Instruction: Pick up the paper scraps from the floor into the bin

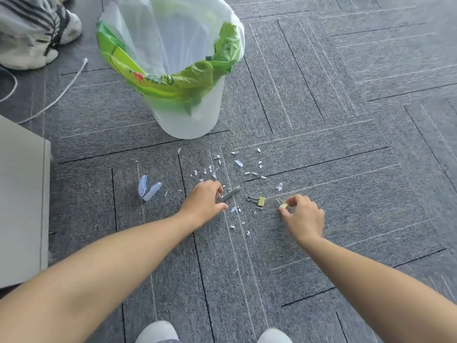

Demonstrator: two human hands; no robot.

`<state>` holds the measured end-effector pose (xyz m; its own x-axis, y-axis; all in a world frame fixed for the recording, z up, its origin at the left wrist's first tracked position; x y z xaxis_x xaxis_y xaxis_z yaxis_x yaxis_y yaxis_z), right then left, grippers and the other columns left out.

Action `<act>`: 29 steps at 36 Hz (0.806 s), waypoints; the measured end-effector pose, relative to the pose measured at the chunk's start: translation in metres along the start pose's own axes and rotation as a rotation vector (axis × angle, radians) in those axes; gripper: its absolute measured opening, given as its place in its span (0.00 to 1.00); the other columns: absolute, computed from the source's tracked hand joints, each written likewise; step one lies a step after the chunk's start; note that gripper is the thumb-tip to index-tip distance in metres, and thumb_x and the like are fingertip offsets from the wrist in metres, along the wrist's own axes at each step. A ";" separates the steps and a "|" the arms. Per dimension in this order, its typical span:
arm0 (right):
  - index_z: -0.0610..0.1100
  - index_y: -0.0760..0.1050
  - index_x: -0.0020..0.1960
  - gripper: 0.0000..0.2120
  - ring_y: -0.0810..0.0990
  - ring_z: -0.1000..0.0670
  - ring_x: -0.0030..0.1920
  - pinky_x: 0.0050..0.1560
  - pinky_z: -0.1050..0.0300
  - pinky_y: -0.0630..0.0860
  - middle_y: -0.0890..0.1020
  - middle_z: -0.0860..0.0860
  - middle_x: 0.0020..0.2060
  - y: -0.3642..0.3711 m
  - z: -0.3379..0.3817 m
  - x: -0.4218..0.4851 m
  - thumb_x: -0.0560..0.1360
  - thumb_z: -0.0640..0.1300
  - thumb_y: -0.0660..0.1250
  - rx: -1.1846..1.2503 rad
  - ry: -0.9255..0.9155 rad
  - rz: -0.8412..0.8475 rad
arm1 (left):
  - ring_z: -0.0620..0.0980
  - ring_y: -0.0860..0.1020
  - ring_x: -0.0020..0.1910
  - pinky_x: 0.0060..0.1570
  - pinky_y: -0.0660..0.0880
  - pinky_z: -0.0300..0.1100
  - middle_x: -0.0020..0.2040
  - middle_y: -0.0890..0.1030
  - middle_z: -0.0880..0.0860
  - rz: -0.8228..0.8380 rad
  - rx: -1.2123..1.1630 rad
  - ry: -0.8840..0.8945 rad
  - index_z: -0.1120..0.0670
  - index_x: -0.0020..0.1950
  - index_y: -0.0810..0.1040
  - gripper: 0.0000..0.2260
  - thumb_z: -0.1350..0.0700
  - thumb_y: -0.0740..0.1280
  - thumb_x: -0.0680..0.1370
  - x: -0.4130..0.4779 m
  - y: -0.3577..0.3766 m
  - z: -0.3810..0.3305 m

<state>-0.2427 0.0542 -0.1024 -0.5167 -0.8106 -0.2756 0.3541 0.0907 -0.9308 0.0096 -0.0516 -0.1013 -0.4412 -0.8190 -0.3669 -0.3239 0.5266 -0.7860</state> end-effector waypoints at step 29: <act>0.52 0.74 0.49 0.05 0.73 0.53 0.49 0.56 0.55 0.67 0.77 0.56 0.46 0.021 0.073 -0.003 0.75 0.47 0.69 -0.051 -0.341 0.088 | 0.46 0.82 0.45 0.43 0.77 0.38 0.48 0.82 0.52 0.006 -0.843 -0.453 0.56 0.51 0.79 0.05 0.60 0.69 0.76 -0.051 -0.015 0.059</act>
<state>-0.1769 0.0160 -0.1032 -0.1930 -0.9441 -0.2674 0.3418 0.1907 -0.9202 0.0860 -0.0311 -0.1002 -0.1365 -0.7331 -0.6662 -0.8967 0.3772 -0.2314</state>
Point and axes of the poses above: each hand's wrist, its own x-axis towards the middle knuckle, its own y-axis out of the palm, z = x × y, the point moved 10 cm from there along x, towards the middle knuckle
